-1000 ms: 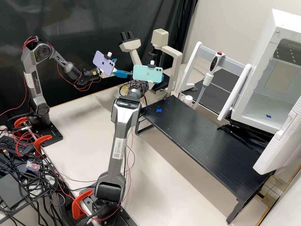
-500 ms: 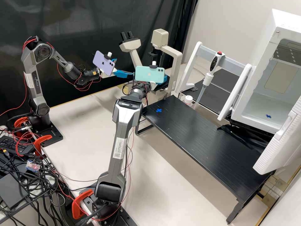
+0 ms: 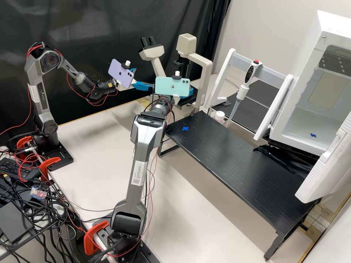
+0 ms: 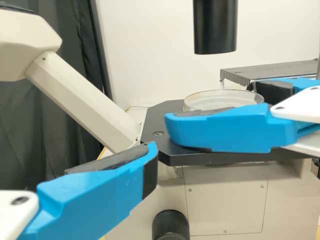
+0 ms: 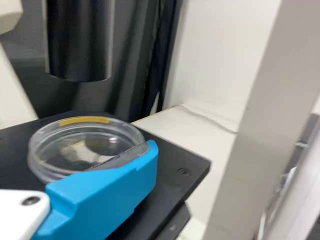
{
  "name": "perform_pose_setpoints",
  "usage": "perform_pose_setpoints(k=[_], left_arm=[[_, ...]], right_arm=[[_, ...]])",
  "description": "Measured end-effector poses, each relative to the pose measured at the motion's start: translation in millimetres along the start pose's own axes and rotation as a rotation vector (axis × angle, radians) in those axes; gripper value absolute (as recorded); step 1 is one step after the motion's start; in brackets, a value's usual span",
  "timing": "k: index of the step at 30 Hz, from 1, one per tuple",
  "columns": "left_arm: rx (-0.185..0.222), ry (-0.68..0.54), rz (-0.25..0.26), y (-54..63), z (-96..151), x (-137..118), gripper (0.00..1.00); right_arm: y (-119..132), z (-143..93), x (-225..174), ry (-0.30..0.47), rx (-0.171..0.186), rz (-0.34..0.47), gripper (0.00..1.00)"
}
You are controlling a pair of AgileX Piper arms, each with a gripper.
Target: Move the petri dish to the microscope
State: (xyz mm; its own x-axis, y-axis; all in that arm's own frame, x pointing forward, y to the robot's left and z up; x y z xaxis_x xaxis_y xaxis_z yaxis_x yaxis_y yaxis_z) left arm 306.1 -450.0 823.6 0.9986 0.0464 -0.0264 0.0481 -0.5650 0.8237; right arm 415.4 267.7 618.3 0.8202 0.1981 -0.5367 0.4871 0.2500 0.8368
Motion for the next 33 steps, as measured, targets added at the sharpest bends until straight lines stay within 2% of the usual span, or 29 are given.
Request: perform_pose_setpoints(k=[1, 2, 3, 4, 5, 6, 9, 12, 19, 25, 30, 33], left_arm=[[0.000, 0.000, 0.000, 0.0, 0.0, 0.0, 1.00], [0.000, 0.000, 0.000, 0.0, 0.0, 0.0, 1.00], [0.000, 0.000, 0.000, 0.0, 0.0, 0.0, 1.00], [0.000, 0.000, 0.000, 0.0, 0.0, 0.0, 1.00], [0.000, 0.000, 0.000, 0.0, 0.0, 0.0, 1.00], [0.000, 0.000, 0.000, 0.0, 0.0, 0.0, 1.00], [0.000, 0.000, 0.000, 0.0, 0.0, 0.0, 1.00], [0.000, 0.000, 0.000, 0.0, 0.0, 0.0, 1.00], [0.000, 0.000, 0.000, 0.0, 0.0, 0.0, 1.00], [0.000, 0.000, 0.000, 0.0, 0.0, 0.0, 1.00], [0.000, 0.000, 0.000, 0.0, 0.0, 0.0, 1.00], [0.000, 0.000, 0.000, 0.0, 0.0, 0.0, 1.00]], right_arm=[[0.1, -0.9, -1.2, 0.008, 0.013, -0.003, 1.00], [-1.3, -1.1, -2.7, 0.018, 0.000, -0.011, 1.00], [-1.5, -1.7, -4.0, 0.026, 0.012, -0.014, 1.00], [-3.0, -1.6, -5.5, 0.039, -0.001, -0.017, 1.00], [-4.0, -1.7, -7.3, 0.045, 0.010, -0.024, 1.00], [-4.2, -2.3, -10.0, 0.053, 0.006, -0.029, 1.00], [-8.9, 0.7, -22.4, 0.089, -0.058, -0.045, 1.00], [-12.2, 5.2, -41.8, 0.115, -0.087, -0.045, 1.00], [-11.3, 19.6, -97.1, 0.168, -0.067, 0.020, 1.00], [5.6, 41.5, -150.6, 0.217, -0.046, 0.171, 1.00], [24.2, 67.1, -197.6, 0.238, -0.043, 0.357, 1.00], [30.8, 82.9, -219.3, 0.212, -0.040, 0.477, 1.00]])
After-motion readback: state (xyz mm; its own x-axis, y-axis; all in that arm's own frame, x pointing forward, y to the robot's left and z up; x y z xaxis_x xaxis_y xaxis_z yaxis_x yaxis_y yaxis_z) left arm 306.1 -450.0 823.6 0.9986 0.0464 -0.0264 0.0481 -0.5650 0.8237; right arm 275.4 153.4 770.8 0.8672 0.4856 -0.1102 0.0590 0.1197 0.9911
